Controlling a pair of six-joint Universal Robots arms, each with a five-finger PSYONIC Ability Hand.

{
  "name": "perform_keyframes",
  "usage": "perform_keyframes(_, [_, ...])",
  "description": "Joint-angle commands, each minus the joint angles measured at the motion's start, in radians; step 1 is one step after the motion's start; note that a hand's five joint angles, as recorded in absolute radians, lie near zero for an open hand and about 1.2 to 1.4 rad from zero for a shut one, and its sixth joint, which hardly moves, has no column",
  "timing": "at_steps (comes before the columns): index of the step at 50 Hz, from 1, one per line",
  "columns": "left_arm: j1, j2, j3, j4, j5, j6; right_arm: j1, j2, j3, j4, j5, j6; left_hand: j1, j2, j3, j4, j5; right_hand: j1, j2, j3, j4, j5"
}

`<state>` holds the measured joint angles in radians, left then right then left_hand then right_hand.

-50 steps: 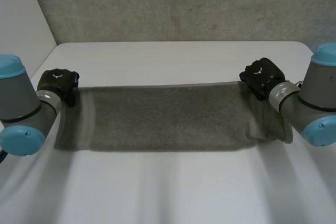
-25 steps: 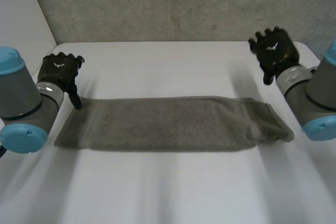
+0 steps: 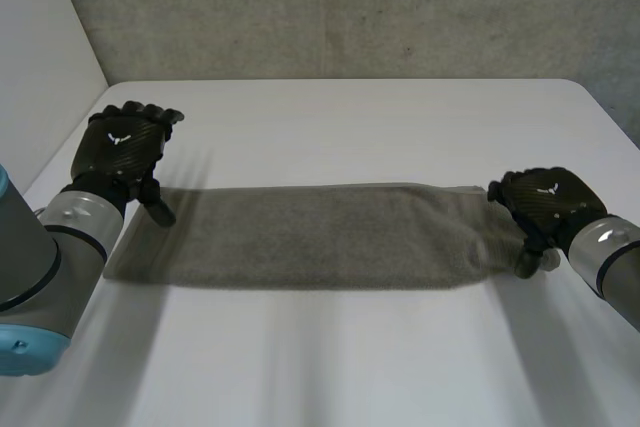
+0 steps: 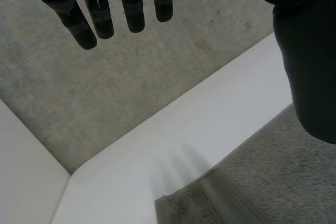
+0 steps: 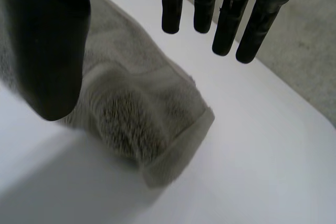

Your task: Fold the towel.

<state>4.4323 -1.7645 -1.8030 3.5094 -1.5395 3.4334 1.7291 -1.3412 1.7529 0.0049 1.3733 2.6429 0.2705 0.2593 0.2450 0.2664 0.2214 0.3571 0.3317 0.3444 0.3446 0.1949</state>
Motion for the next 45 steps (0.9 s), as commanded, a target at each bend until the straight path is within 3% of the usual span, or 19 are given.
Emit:
perform_keyframes(1, [0.002,-0.015,0.001,-0.003,0.007,-0.046,-0.052,0.095,0.007,-0.062,-0.036,-0.004,-0.092,-0.081,-0.067,-0.088,-0.218,0.188,0.213,0.201,0.201,0.176])
perform_keyframes(7, [0.009,-0.015,-0.004,-0.003,0.009,-0.062,-0.056,0.171,-0.026,-0.079,-0.028,-0.015,-0.092,-0.081,-0.067,-0.088,-0.218,0.327,0.352,0.339,0.339,0.314])
perform_keyframes(8, [0.009,-0.015,-0.009,-0.003,0.01,-0.062,-0.057,0.194,-0.036,-0.076,-0.026,-0.021,-0.092,-0.081,-0.067,-0.088,-0.218,0.423,0.448,0.435,0.435,0.41])
perform_keyframes(9, [0.009,-0.015,-0.01,-0.003,0.01,-0.062,-0.057,0.215,-0.044,-0.077,-0.023,-0.03,-0.092,-0.081,-0.067,-0.088,-0.218,0.677,0.702,0.689,0.689,0.664])
perform_keyframes(10, [0.009,-0.015,-0.01,-0.003,0.01,-0.062,-0.057,0.215,-0.044,-0.077,-0.023,-0.031,-0.092,-0.081,-0.067,-0.088,-0.218,0.679,0.704,0.692,0.692,0.667])
perform_keyframes(11, [0.009,-0.015,-0.012,-0.003,0.01,-0.062,-0.062,0.229,-0.052,-0.08,-0.013,-0.04,-0.092,-0.081,-0.067,-0.088,-0.218,1.025,1.05,1.038,1.037,1.013])
perform_keyframes(17, [0.007,-0.015,-0.016,-0.003,0.01,-0.062,-0.109,0.189,-0.065,-0.115,0.081,-0.066,-0.092,-0.081,-0.067,-0.088,-0.218,1.039,1.065,1.052,1.052,1.027])
perform_keyframes(21, [0.007,-0.013,-0.019,-0.004,0.012,-0.062,-0.152,0.125,-0.065,-0.143,0.095,-0.116,-0.092,-0.081,-0.067,-0.088,-0.218,1.039,1.065,1.052,1.052,1.027])
perform_keyframes(25, [0.007,-0.006,-0.022,-0.004,0.012,-0.062,-0.253,0.089,-0.085,-0.137,0.099,-0.272,-0.092,-0.081,-0.067,-0.088,-0.218,1.039,1.065,1.052,1.052,1.027])
perform_keyframes(31, [0.006,-0.001,-0.022,-0.004,0.012,-0.062,-0.272,0.102,-0.124,-0.158,0.148,-0.474,-0.092,-0.081,-0.067,-0.088,-0.218,1.039,1.065,1.052,1.052,1.027])
perform_keyframes(34, [0.006,-0.001,-0.021,-0.003,0.012,-0.062,-0.264,0.105,-0.147,-0.161,0.171,-0.483,-0.092,-0.081,-0.067,-0.088,-0.218,1.039,1.065,1.052,1.052,1.027])
perform_keyframes(37, [0.004,-0.001,-0.018,-0.003,0.012,-0.062,-0.174,0.099,-0.194,-0.164,0.21,-0.463,-0.092,-0.081,-0.067,-0.088,-0.218,1.039,1.065,1.052,1.052,1.027])
perform_keyframes(42, [0.001,0.0,-0.018,-0.004,0.01,-0.062,0.11,0.079,-0.305,-0.169,0.251,-0.388,-0.092,-0.081,-0.067,-0.088,-0.218,1.039,1.065,1.052,1.052,1.027])
perform_keyframes(45, [-0.001,0.0,-0.018,-0.004,0.01,-0.062,0.173,0.077,-0.322,-0.171,0.26,-0.383,-0.092,-0.081,-0.067,-0.088,-0.218,1.039,1.065,1.052,1.052,1.027])
